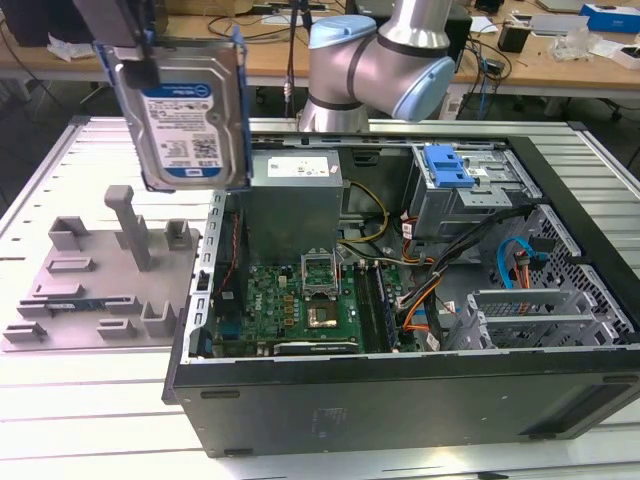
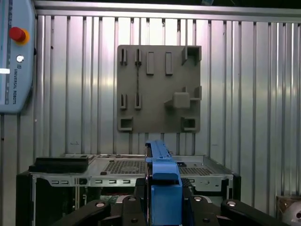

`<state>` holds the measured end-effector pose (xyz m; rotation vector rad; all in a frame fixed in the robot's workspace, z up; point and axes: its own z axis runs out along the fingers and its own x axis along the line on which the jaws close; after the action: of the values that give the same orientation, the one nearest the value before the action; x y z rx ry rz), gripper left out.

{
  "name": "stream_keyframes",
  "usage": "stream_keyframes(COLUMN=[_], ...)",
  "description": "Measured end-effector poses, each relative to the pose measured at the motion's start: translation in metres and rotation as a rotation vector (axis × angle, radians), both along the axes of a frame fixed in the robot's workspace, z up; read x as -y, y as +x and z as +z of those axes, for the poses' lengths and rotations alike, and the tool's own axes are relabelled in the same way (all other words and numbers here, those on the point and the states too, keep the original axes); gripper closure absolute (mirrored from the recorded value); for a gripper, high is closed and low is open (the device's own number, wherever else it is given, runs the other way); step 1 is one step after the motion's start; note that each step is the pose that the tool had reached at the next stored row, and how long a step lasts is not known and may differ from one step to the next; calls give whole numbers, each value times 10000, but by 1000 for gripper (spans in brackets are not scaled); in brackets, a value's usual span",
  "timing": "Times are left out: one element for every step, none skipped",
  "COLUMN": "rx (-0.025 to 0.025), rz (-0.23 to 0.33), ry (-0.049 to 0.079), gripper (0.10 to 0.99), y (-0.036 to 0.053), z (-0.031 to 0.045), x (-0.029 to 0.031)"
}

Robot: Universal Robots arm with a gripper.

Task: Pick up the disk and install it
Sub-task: 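Pick up the disk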

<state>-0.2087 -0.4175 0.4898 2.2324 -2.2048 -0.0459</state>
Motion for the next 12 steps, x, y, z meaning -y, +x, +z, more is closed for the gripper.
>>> stream_keyframes(rx=[0,-1,-1,-1,0,0,0,0,0,0,0,0], rz=[1,2,2,3,0,1,2,1,1,1,3,1], ry=[3,6,12,15,20,22,24,27,30,33,37,39], gripper=[718,718,718,718,718,718,718,718,718,718,718,718], y=[40,85,170,201,257,300,344,392,435,498,572,620], z=[3,7,13,15,19,22,24,27,29,33,36,39], x=[19,40,80,95,123,143,164,188,209,239,275,298])
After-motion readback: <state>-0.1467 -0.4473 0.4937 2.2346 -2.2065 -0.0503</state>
